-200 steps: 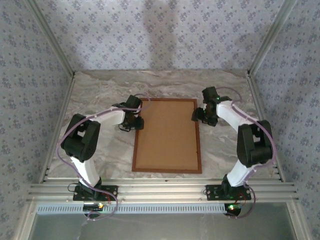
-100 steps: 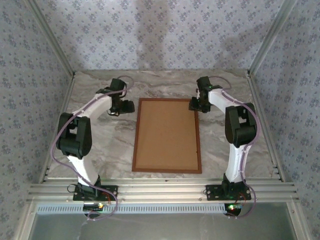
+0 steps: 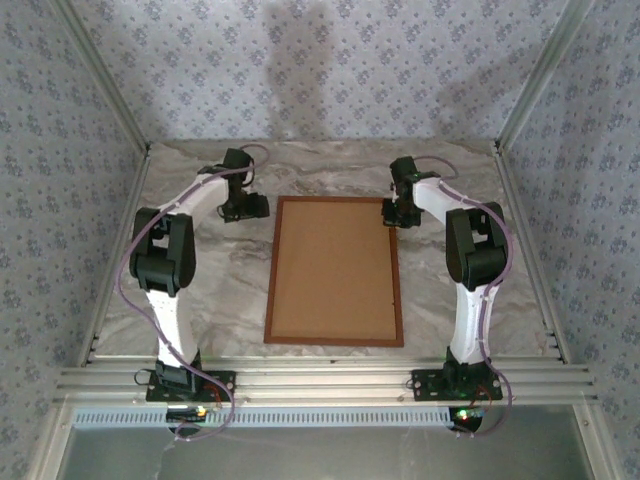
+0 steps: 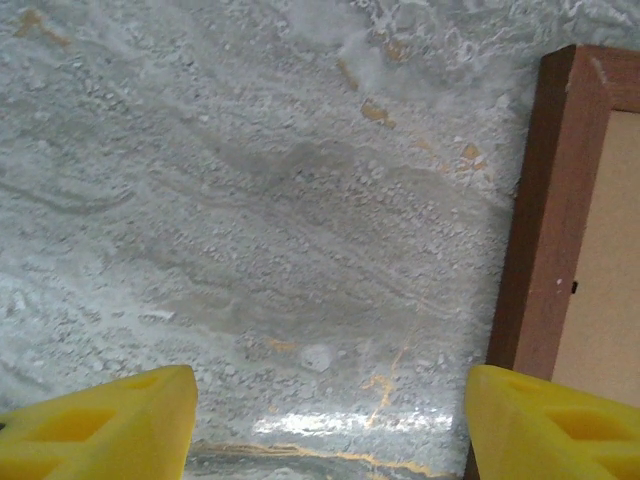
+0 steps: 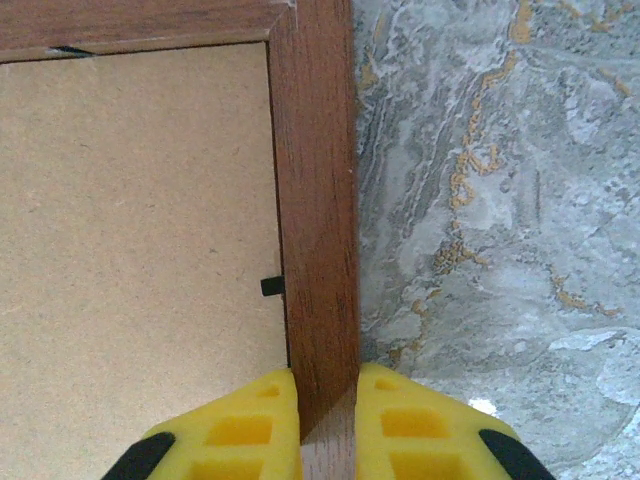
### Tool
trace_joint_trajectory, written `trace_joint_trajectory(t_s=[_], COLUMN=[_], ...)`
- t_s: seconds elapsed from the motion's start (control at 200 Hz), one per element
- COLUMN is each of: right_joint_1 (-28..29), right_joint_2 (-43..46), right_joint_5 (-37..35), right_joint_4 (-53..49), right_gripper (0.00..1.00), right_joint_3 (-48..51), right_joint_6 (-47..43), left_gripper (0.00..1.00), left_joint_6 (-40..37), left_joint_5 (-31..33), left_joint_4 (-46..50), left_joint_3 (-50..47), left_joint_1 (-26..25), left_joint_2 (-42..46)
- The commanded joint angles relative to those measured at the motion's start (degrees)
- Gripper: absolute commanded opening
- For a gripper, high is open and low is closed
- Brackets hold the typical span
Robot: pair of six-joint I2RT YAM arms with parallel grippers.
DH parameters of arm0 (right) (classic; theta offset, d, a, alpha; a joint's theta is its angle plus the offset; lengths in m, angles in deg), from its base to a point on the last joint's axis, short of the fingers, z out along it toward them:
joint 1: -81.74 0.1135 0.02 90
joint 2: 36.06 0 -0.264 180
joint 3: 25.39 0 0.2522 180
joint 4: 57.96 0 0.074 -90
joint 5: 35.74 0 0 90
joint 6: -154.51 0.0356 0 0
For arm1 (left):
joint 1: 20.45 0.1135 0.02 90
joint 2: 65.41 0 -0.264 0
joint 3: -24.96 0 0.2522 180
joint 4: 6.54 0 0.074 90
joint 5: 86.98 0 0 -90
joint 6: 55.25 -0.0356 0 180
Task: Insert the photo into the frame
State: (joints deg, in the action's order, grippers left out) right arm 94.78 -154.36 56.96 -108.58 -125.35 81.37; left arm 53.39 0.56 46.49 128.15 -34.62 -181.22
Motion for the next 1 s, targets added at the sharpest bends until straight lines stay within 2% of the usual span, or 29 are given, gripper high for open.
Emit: trace_joint_trajectory(t_s=[0.0,0.185,0.52,0.994], right_joint_1=[0.1,0.0,0.1,0.1], right_joint_2=[-2.0,-2.2,-2.3,-2.7], right_joint_5=[-0.7,-0.3,-0.1,0.0], right_joint_4=[-0.9,-0.2,-0.1,-0.3], right_gripper=[0.13,0.11,0.12,0.12], right_joint_3=[-0.1,0.1,0.0,-0.3], right_joint_6=[-0.4,-0.2,-0.1,-0.3], left_gripper=[0.68,0.67,0.68,0.68], left_joint_6=[-2.2,-5.6,-5.8,-5.8], left_joint_5=[-2.8,-3.8,-4.8,-5.7], left_joint_4=[2.5,6.2,10.2,10.5], left_joint_3=[2.3,7.5,16.7,18.3], left_joint_1=[-0.4,-1.8,-2.0,-2.7], left_joint_2=[-1.7,-6.0,-13.3,-15.8])
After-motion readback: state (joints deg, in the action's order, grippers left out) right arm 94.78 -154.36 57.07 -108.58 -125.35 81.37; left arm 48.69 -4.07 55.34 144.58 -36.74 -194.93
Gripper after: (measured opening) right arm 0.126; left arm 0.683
